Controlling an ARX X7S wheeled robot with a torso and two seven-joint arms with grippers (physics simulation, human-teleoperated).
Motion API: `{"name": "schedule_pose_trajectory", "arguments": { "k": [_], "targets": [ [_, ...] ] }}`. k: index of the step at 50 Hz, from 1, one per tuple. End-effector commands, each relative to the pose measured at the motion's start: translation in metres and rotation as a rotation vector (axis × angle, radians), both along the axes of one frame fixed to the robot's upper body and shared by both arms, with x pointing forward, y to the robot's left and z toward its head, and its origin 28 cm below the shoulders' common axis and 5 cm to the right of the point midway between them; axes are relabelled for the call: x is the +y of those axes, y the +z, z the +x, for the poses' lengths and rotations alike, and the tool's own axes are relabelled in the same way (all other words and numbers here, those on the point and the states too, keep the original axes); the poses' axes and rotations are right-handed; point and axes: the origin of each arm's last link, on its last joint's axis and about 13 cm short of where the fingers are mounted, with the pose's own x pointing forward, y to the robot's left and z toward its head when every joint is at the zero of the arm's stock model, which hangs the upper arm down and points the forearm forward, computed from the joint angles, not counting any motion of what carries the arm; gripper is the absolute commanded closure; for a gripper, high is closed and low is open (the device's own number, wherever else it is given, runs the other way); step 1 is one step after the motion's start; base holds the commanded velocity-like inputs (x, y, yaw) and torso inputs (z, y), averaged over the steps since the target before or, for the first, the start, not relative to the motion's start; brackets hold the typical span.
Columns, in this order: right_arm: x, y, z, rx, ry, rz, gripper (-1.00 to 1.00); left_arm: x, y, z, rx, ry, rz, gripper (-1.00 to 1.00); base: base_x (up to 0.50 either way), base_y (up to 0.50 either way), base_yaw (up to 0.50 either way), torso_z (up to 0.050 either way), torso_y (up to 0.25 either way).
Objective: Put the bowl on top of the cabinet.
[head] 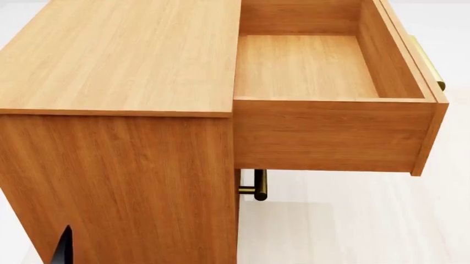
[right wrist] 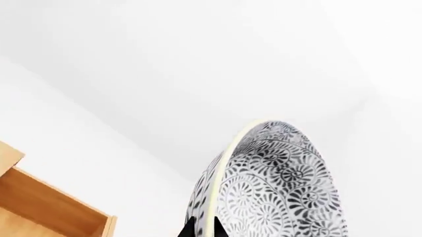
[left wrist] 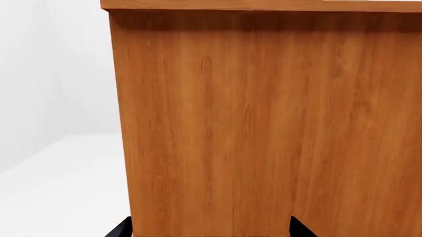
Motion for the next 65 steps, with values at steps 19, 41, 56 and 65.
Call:
{"name": "schedule_pose_trajectory", "arguments": {
  "k": [19, 41, 56, 65],
  "targets": [
    [0.085, -0.014, 0.013, 0.038, 0.369, -0.241, 1.00, 0.004, -0.008, 0.000, -0.024, 0.013, 0.005, -1.00, 0.00, 0.00, 0.00, 0.000, 0.001],
    [0.115, -0.037, 0.032, 0.087, 0.485, -0.260, 1.00, 0.007, -0.001, -0.001, -0.054, 0.021, -0.004, -1.00, 0.00, 0.00, 0.00, 0.000, 0.000],
    [0.132, -0.050, 0.038, 0.117, 0.579, -0.248, 1.00, 0.011, 0.004, -0.005, -0.089, 0.043, 0.018, -1.00, 0.00, 0.00, 0.00, 0.000, 0.001],
    [0.138, -0.059, 0.047, 0.141, 0.605, -0.236, 1.00, 0.013, 0.006, -0.007, -0.104, 0.052, 0.022, -1.00, 0.00, 0.00, 0.00, 0.000, 0.000]
  ]
}}
